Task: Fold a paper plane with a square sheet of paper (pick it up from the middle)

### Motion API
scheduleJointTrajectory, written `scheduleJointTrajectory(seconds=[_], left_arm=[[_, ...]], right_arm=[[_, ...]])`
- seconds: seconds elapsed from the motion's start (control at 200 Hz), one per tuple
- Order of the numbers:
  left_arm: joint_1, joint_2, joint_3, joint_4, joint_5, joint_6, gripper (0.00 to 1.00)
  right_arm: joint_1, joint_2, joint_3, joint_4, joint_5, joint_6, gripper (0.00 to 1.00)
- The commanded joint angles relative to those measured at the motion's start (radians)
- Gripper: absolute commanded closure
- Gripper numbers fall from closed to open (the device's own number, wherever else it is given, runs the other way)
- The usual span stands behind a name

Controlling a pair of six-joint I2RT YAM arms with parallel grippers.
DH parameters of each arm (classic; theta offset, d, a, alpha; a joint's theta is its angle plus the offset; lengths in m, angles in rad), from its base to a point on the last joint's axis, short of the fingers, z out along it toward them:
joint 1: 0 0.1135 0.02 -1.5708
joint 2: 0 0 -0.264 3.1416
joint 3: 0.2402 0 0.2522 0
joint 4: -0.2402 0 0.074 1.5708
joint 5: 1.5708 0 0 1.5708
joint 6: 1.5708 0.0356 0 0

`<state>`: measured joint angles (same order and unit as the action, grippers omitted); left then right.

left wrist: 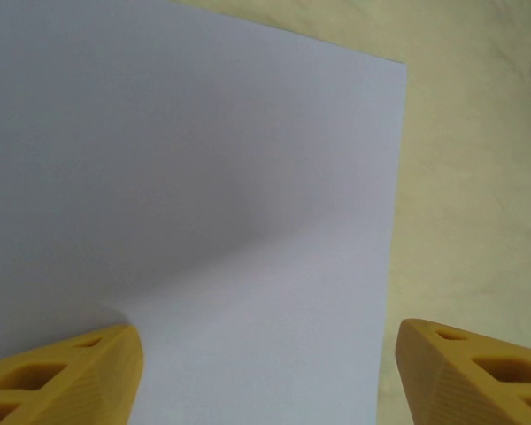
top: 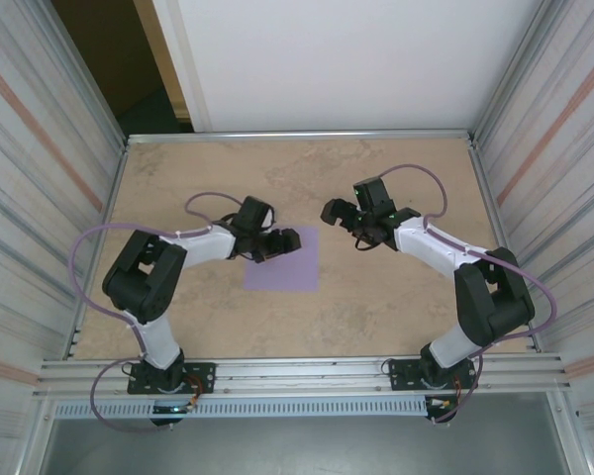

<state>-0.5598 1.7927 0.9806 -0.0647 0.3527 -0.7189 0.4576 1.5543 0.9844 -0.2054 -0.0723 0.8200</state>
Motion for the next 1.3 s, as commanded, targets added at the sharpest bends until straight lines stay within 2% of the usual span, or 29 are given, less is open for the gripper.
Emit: scheduleJointTrajectory(seconds=[0.0,0.236,0.446,0.616,0.957,1.298], left_arm=[[-0.014,0.01,0.026,-0.042,0.095,-0.05,0.26],[0.071,-0.122,0.087,-0.171,0.128,0.08,0.3],[0.156,-0.127,0.036,-0.213,0.182,0.167,0.34],[0.156,-0.096,0.046,-0.251,0.174,0.213,0.36],[0.156,-0.025,0.031,-0.202,0.234,0.175,0.36],[0.157,-0.006,-0.026,-0.165,0.21,0.12,0.33]], right_arm=[[-0.016,-0.045,-0.027,-0.058,0.012,0.033,0.02],[0.055,-0.024,0.005,-0.113,-0.037,0.042,0.15],[0.159,0.103,0.04,-0.067,-0.093,0.166,0.37],[0.196,0.194,0.065,-0.015,-0.129,0.224,0.45],[0.202,0.247,0.082,-0.036,-0.119,0.228,0.47],[0.191,0.272,0.08,-0.046,-0.121,0.217,0.46]])
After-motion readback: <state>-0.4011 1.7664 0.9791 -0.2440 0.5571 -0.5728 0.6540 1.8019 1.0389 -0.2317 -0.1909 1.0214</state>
